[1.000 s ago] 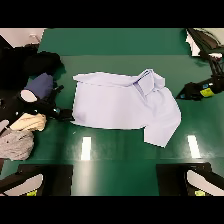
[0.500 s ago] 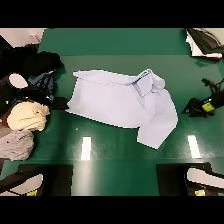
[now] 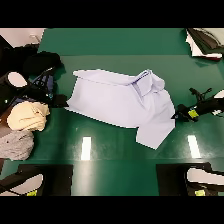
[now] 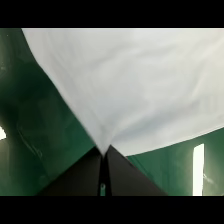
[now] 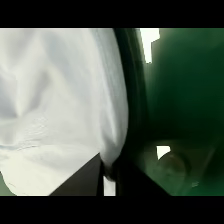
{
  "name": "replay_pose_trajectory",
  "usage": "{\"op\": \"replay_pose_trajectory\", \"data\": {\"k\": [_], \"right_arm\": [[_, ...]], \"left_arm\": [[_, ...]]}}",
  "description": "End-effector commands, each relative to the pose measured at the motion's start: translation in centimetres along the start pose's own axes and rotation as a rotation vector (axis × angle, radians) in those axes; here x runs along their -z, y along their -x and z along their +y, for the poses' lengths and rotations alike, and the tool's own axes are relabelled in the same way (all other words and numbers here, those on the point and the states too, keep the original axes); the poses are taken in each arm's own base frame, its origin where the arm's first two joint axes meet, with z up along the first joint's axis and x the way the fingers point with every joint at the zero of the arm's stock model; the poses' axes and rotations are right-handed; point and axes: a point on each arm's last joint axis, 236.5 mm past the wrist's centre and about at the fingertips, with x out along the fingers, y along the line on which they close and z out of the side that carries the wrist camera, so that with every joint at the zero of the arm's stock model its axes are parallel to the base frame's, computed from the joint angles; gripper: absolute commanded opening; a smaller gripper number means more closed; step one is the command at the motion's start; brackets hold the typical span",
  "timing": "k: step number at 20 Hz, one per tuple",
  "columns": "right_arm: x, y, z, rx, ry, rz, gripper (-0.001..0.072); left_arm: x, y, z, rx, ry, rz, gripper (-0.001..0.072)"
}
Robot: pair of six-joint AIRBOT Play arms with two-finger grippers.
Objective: Fold the shirts.
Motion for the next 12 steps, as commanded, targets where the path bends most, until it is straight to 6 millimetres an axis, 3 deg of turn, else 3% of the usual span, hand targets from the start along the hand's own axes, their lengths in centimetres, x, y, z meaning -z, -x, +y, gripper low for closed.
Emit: {"op": "replay_pose_trajectory", "data": {"k": [1, 3, 5, 7, 9, 10, 12], "right_arm": [[0.2, 0.2, 1.9, -0.003, 0.063, 0.007, 0.002], [-1.2, 3.0, 4.3, -0.012, 0.13, -0.072, 0.0019], [-3.7, 8.6, 8.5, -0.051, 0.198, -0.253, 0.0019], [-5.3, 16.5, 14.2, -0.109, 0.304, -0.488, 0.0018], [-4.9, 25.7, 19.6, -0.133, 0.436, -0.75, 0.0018], [-3.9, 30.2, 21.9, -0.131, 0.496, -0.88, 0.0018], [0.0, 38.9, 26.1, -0.12, 0.61, -1.149, 0.0018]], "left_arm": [[-0.5, 0.4, -0.1, -0.003, 0.016, -0.016, 0.0021], [-3.2, 2.6, -0.9, -0.005, -0.008, -0.092, 0.0021], [-7.6, 7.4, -2.8, -0.01, -0.075, -0.229, 0.0022], [-11.8, 14.7, -5.9, -0.018, -0.165, -0.409, 0.0022], [-14.4, 23.9, -9.8, -0.032, -0.267, -0.633, 0.0022], [-14.7, 28.9, -12.0, -0.039, -0.319, -0.75, 0.0022], [-13.2, 37.9, -16.0, -0.052, -0.414, -0.961, 0.0021]]}}
